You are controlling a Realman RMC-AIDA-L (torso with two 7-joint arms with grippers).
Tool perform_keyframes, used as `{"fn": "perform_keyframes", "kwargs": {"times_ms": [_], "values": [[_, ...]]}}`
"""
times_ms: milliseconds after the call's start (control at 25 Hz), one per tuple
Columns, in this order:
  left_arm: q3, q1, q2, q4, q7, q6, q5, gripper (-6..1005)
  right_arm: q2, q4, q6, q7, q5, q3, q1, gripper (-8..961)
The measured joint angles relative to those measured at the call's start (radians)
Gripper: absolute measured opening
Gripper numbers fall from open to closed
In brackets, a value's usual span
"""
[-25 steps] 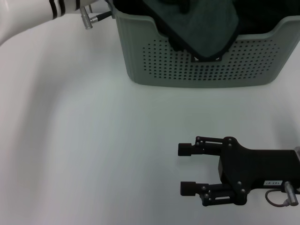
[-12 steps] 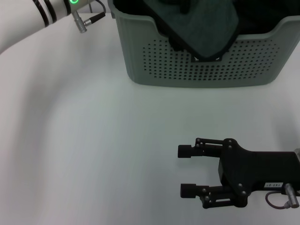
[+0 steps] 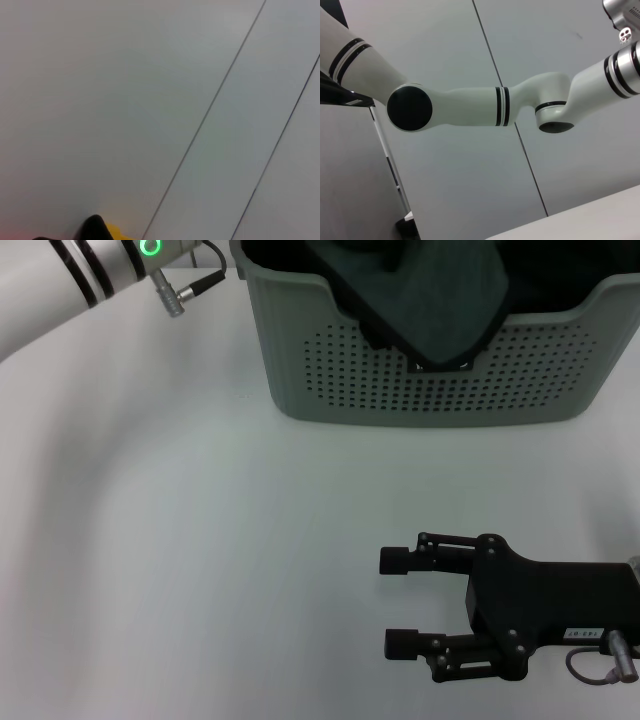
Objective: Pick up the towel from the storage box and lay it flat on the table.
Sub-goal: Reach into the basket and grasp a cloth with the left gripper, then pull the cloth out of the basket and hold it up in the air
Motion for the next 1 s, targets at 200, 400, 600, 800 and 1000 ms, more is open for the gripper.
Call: {"fn": "perform_keyframes", "kwargs": {"times_ms": [200,400,600,800,1000], "values": [[-0.075,0.020,-0.008,0.005,0.014,0.099,-0.005,1,0.000,0.002,-0.001,-0.002,0.004,0.000,0.000,746],[-0.183,0.063,0.010,0.030,-0.018,0.389,-0.064,1,0.000,0.004,-0.013,-0.074,0.066,0.000,-0.004,746],[-0.202,0.166,0.019,0.142,-0.081,0.547,-0.197,1,0.000,0.004,-0.042,-0.177,0.173,0.003,-0.014,746],[-0.195,0.256,0.005,0.245,-0.126,0.618,-0.304,1,0.000,0.010,-0.038,-0.245,0.308,0.003,-0.026,746],[-0.194,0.297,-0.014,0.268,-0.129,0.641,-0.338,1,0.000,0.024,-0.038,-0.306,0.428,-0.055,-0.024,745]]}}
